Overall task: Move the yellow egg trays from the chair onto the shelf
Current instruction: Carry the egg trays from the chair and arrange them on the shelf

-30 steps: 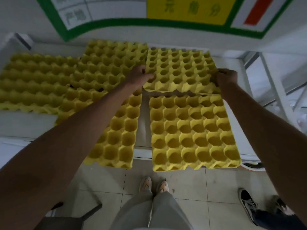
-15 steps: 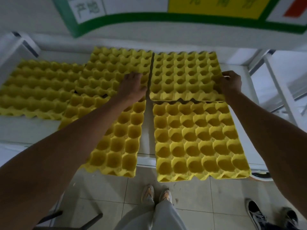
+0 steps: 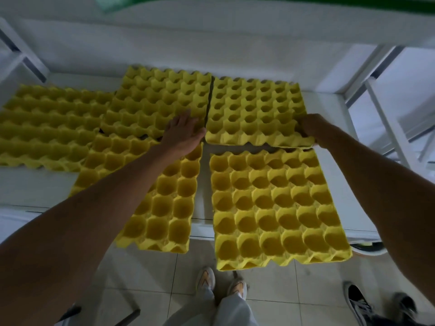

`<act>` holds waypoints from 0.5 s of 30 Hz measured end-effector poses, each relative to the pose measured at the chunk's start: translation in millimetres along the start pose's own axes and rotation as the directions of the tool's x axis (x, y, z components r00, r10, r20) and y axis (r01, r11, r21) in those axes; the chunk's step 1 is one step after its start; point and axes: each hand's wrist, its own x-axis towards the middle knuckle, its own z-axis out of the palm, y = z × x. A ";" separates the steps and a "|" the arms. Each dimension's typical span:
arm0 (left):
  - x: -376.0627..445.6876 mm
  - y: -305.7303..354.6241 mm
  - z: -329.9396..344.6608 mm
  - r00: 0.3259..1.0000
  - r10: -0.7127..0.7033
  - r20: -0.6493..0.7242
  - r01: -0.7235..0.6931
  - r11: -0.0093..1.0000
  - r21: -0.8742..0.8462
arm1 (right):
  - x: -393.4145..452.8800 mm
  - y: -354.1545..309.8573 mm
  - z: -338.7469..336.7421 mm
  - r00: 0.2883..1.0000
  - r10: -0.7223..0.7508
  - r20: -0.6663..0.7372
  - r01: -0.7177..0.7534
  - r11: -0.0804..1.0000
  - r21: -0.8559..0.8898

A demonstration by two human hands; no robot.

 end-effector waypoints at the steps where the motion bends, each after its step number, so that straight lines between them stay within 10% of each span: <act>1: -1.3 1.5 1.8 1.000 -0.006 -0.013 0.006 1.000 -0.003 | 4.0 3.5 0.2 1.000 -0.011 -0.012 0.011 1.000 -0.015; 10: 5.0 -2.0 5.3 0.999 -0.011 -0.041 0.008 0.998 -0.068 | 15.3 14.5 14.5 0.890 -0.357 -0.285 0.267 0.912 -0.310; 15: 3.7 -1.2 5.3 0.999 -0.027 -0.034 0.025 0.998 -0.064 | 13.0 19.5 33.1 0.953 -0.194 -0.231 0.090 0.913 -0.397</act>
